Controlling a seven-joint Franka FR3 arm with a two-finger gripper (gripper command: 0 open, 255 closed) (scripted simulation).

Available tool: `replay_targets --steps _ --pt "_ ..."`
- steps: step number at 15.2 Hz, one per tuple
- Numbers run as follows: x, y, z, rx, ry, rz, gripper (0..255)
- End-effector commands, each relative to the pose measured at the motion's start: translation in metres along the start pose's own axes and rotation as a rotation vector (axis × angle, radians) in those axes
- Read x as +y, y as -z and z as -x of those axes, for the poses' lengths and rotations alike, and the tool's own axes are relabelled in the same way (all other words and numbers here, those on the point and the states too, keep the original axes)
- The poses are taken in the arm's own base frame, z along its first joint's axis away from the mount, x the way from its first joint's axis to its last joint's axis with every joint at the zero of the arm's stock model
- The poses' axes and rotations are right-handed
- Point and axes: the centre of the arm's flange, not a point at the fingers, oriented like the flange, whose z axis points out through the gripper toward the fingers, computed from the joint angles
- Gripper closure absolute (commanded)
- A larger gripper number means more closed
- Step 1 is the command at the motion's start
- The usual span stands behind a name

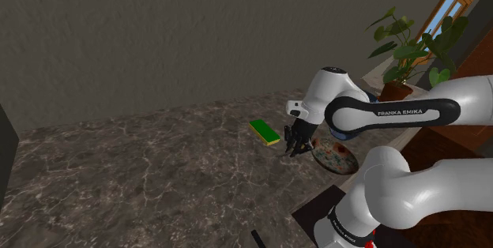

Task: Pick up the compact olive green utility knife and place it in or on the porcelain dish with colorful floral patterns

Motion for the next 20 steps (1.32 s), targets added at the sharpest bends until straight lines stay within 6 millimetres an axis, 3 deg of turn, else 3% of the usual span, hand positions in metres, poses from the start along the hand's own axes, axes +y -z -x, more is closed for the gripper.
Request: replay_targets --steps 1,19,20 --pt "0.000 0.010 -0.001 0.000 0.000 -0.001 255" --pt "0.002 0.101 -0.005 0.000 0.000 -0.001 255" --pt "-0.005 0.102 0.006 0.000 0.000 -0.001 255"
